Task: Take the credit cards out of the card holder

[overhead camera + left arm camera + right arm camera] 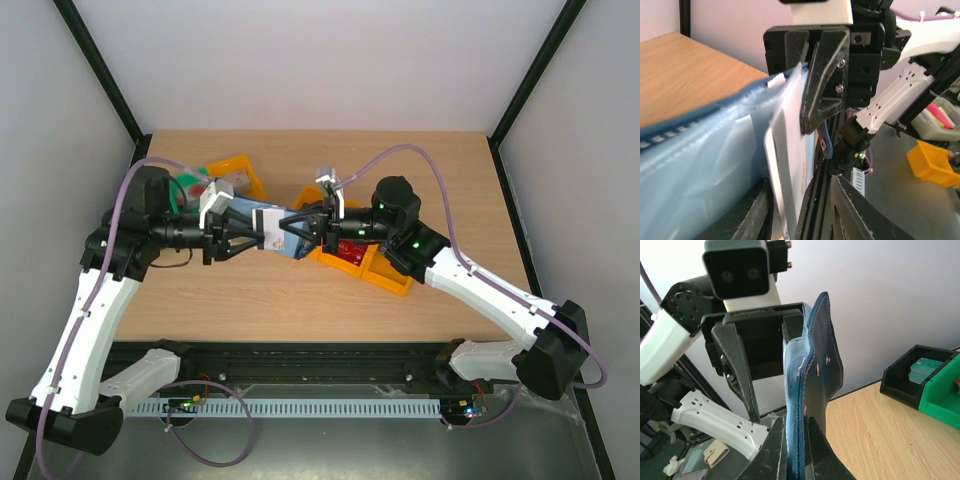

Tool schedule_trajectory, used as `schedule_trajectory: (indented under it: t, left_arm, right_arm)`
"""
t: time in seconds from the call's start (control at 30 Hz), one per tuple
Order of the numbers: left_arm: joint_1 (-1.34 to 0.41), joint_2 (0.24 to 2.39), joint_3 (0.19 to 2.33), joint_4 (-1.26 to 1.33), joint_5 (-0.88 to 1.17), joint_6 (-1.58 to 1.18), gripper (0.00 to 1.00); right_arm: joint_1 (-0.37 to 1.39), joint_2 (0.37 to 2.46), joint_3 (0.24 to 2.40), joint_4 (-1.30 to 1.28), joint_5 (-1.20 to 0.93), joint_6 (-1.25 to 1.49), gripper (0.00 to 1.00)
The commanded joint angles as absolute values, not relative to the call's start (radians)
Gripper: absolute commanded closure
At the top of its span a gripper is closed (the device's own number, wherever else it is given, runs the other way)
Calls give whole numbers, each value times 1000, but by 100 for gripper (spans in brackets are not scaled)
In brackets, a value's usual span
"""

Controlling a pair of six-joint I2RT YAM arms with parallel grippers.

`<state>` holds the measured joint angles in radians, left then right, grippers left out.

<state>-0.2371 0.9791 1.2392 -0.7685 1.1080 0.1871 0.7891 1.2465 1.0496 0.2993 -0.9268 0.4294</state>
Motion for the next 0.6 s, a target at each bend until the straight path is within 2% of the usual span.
schedule_trajectory:
  t: [0.0, 0.23, 0.3, 0.57]
  left_arm:
    - [-215, 964, 1255, -745, 1143, 183, 71]
    - [-198, 964, 1241, -748, 1213, 195, 89]
    - [-195, 960, 1237, -764, 1214, 218, 97]
    - [-186, 941, 1228, -842, 1148, 301, 98]
  right_arm:
    - [788, 1217, 1066, 293, -989, 391, 98]
    - [787, 1209, 1068, 272, -1004, 378, 98]
    - [788, 1205, 1069, 266, -1005, 375, 98]
    - [717, 1166, 1049, 264, -1008, 391, 98]
